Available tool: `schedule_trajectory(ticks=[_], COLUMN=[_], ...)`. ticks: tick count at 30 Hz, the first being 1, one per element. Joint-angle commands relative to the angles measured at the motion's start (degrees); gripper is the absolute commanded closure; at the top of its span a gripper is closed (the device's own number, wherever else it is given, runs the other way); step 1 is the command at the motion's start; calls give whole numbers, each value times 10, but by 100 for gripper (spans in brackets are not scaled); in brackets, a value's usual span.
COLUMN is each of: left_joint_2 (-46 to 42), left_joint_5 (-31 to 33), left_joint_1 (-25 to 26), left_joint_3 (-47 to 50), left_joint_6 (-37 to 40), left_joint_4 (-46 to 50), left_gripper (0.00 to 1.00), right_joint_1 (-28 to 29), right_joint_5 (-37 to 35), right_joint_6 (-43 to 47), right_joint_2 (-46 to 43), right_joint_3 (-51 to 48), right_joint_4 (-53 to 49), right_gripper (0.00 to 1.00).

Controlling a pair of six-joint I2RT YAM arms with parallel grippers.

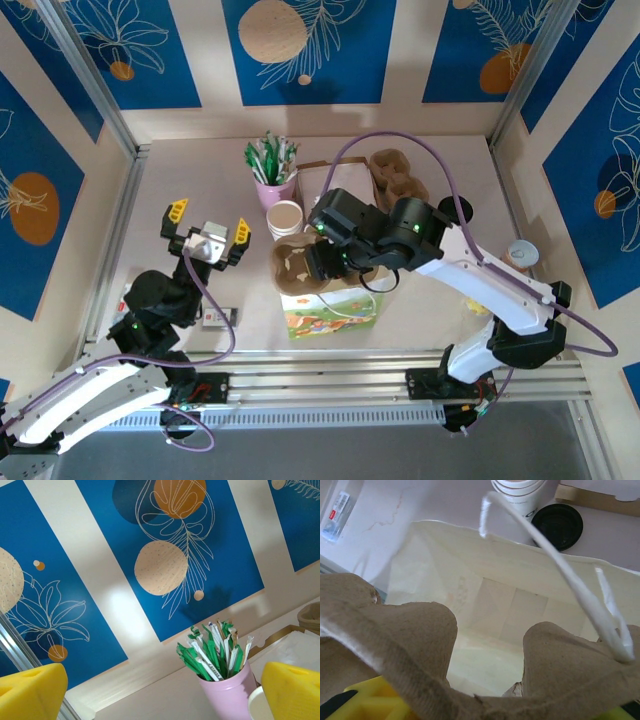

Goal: Pack the takeout coffee

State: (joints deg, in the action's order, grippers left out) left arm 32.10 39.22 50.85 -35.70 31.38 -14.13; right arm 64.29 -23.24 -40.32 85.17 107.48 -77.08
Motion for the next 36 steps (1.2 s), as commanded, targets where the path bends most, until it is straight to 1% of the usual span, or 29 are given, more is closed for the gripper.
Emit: schedule_trajectory(ticks=[1,17,36], left_joint_2=[0,-4,-5], left_joint_5=[-6,-8,-12], left_joint_1=[-4,-4,-5], left_joint_3=[-3,-3,-4], left_joint_6=[-10,-11,-14], left_joint_4=[-5,-4,0], left_gripper=[1,1,1], right_joint_1=[-9,-26,-31], right_joint_5=[29,44,22], right_joint_6=[11,14,14], right_joint_2=[-16,7,30], right_joint_3=[-15,-37,-38], right_joint_4=[15,16,-7], right_gripper=[54,53,54])
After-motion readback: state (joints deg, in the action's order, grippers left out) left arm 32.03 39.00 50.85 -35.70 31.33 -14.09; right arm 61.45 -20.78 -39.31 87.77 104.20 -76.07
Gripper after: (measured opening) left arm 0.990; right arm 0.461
